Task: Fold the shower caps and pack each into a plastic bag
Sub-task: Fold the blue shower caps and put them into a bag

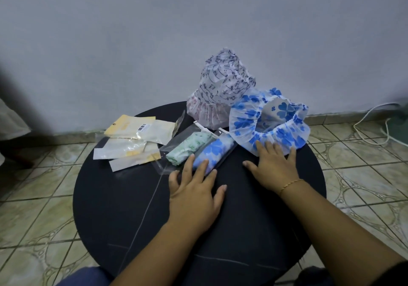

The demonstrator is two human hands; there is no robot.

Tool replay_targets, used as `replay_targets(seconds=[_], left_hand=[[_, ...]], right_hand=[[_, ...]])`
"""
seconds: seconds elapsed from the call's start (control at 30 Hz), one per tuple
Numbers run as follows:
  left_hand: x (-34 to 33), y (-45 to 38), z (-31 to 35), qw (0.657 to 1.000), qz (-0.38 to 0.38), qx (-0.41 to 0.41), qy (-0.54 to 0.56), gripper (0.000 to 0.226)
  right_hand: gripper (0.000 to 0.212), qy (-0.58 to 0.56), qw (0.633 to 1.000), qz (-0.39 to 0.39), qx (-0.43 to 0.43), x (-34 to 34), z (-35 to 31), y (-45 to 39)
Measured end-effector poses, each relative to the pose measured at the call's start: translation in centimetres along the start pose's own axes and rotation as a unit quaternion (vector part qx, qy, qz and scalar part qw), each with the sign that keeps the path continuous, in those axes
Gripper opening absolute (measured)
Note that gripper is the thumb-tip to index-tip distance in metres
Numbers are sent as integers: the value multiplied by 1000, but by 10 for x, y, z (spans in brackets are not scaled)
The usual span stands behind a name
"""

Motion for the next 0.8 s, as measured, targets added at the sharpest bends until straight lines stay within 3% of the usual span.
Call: replay_targets(seconds=[0.1, 0.2, 0.47, 0.63, 0.73, 0.8], left_hand=[[-3, -6, -3, 998, -43, 25, -25, 74], [-2, -5, -5, 998, -36, 37, -36, 65], [14, -1, 13, 995, 86, -52, 5, 53], [5, 4, 29, 989, 47, -132, 41, 42], [-3, 6, 30, 988, -2, -139, 67, 44], [0, 9, 30, 987, -3, -132, 91, 60]], right_hand=[[69, 9, 1000, -18, -8, -3, 8, 4], [61, 37, 999, 23, 0, 6, 7, 22], [44, 71, 993, 36, 91, 27, -19, 103], [32, -80, 979, 107, 152, 66, -14, 119], [28, -253, 930, 240, 118, 103, 28, 106], [33, -303, 898, 311, 74, 117, 60, 100]])
Point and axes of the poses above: each hand's wrist, its own y-axis away from the middle knuckle, its own x-axis out of the back of the hand, z = x × y, the point moved 7 cm from there along -y, towards the middle knuckle, and after that the axes turned 13 degrees about -x, right-handed, at the moved point
